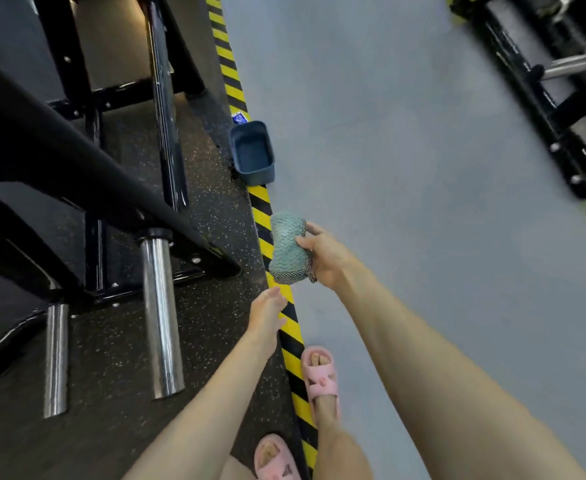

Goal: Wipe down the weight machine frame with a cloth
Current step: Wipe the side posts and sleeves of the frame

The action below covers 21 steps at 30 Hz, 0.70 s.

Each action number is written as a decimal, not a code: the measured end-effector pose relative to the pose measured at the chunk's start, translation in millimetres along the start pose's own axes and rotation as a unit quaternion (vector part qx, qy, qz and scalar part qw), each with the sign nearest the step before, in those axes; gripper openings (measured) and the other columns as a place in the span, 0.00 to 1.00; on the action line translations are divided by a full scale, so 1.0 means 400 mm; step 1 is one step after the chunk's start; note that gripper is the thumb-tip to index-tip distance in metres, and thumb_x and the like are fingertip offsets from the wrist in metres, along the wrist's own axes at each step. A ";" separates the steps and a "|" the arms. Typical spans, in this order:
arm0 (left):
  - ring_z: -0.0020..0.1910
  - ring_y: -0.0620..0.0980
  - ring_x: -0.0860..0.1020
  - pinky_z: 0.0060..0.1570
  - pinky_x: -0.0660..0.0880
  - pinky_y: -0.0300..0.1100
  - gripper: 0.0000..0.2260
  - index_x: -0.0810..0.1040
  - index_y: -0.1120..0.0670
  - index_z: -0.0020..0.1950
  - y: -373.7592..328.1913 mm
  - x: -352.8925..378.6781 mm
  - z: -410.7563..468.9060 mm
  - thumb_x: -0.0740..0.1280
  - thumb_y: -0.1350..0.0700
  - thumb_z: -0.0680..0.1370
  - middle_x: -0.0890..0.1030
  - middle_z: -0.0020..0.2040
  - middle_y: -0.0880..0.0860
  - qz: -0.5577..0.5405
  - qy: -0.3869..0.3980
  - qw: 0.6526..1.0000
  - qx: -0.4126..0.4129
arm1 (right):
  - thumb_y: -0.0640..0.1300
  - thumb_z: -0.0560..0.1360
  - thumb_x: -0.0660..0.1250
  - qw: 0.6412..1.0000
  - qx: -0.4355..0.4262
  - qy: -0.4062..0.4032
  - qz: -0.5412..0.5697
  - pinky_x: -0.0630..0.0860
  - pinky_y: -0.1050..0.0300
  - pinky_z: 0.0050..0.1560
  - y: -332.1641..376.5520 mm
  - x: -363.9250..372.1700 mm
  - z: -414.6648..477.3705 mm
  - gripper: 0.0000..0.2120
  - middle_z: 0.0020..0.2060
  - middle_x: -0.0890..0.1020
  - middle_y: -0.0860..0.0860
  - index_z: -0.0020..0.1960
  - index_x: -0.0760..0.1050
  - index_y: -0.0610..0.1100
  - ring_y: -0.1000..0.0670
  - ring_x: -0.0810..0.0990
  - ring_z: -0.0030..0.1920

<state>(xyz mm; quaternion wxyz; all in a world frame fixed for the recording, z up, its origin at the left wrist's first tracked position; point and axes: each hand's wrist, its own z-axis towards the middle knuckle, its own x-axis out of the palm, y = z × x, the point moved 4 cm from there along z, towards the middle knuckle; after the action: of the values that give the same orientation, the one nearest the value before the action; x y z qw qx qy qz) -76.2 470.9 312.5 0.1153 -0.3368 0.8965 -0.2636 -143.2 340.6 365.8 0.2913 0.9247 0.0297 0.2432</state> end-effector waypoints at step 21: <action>0.47 0.53 0.79 0.51 0.74 0.47 0.09 0.78 0.58 0.54 -0.681 0.590 -0.266 0.69 0.62 0.74 0.81 0.51 0.58 0.088 0.211 0.967 0.109 | 0.46 0.78 0.66 0.974 0.062 -0.018 -0.219 0.79 0.58 0.41 0.770 -0.188 -0.205 0.15 0.48 0.82 0.45 0.60 0.77 0.38 0.50 0.81 0.44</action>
<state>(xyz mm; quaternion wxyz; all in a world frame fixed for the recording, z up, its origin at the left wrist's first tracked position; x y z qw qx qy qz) -145.2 183.4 544.3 -0.0180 -0.1788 0.8926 -0.4135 -274.5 113.7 562.1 0.2804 0.9162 0.2412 0.1545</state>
